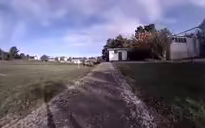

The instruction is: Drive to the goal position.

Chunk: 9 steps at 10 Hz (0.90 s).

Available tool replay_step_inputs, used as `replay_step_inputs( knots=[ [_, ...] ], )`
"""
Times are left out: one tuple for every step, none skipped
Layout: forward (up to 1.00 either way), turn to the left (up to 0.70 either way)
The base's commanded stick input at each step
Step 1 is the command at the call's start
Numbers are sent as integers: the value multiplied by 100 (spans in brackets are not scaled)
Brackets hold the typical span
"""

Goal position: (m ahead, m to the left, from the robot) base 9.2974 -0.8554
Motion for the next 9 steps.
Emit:
replay_step_inputs(
  knots=[
    [70,0],
    [70,0],
    [70,0],
    [70,0],
    [70,0],
    [70,0],
    [70,0],
    [70,0],
    [70,0]
  ],
)
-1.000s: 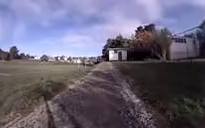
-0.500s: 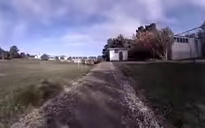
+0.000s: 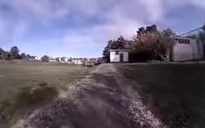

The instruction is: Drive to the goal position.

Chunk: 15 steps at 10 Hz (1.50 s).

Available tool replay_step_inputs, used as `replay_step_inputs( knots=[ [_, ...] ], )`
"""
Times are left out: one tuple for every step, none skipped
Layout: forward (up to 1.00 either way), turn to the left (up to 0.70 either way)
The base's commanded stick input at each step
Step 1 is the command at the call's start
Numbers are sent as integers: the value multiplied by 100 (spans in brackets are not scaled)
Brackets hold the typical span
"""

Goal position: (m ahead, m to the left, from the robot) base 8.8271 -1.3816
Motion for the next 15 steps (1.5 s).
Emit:
replay_step_inputs(
  knots=[
    [70,0],
    [70,0],
    [70,0],
    [70,0],
    [70,0],
    [70,0],
    [70,-2],
    [70,-11],
    [70,-11],
    [70,-12],
    [70,-12],
    [70,-12],
    [70,-10],
    [70,-6],
    [70,0]
  ],
)
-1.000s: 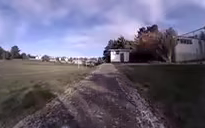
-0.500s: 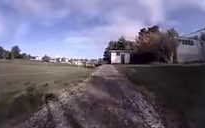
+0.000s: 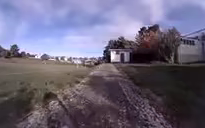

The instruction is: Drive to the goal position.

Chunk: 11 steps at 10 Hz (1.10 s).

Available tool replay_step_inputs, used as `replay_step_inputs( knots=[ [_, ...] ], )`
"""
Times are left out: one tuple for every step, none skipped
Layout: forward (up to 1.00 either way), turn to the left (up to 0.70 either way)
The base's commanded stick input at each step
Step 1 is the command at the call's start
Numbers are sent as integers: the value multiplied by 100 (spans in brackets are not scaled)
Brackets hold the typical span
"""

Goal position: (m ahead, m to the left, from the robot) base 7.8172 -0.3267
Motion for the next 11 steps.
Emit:
replay_step_inputs(
  knots=[
    [70,0],
    [70,0],
    [70,0],
    [70,0],
    [70,0],
    [70,-1],
    [70,-13],
    [70,-13],
    [70,-13],
    [70,-13],
    [70,-13]
  ],
)
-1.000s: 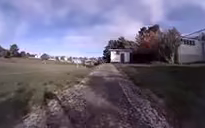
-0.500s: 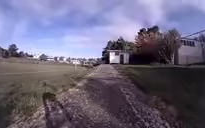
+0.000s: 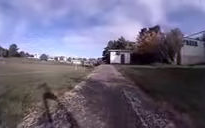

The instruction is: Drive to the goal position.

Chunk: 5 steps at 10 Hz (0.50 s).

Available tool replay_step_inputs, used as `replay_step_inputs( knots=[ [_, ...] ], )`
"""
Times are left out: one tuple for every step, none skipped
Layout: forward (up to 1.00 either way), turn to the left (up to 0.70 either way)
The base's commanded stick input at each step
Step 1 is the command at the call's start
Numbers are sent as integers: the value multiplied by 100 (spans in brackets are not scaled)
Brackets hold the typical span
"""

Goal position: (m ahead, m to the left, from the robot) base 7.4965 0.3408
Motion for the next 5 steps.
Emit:
replay_step_inputs(
  knots=[
    [70,-13],
    [70,-13],
    [70,-13],
    [70,-13],
    [70,-13]
  ],
)
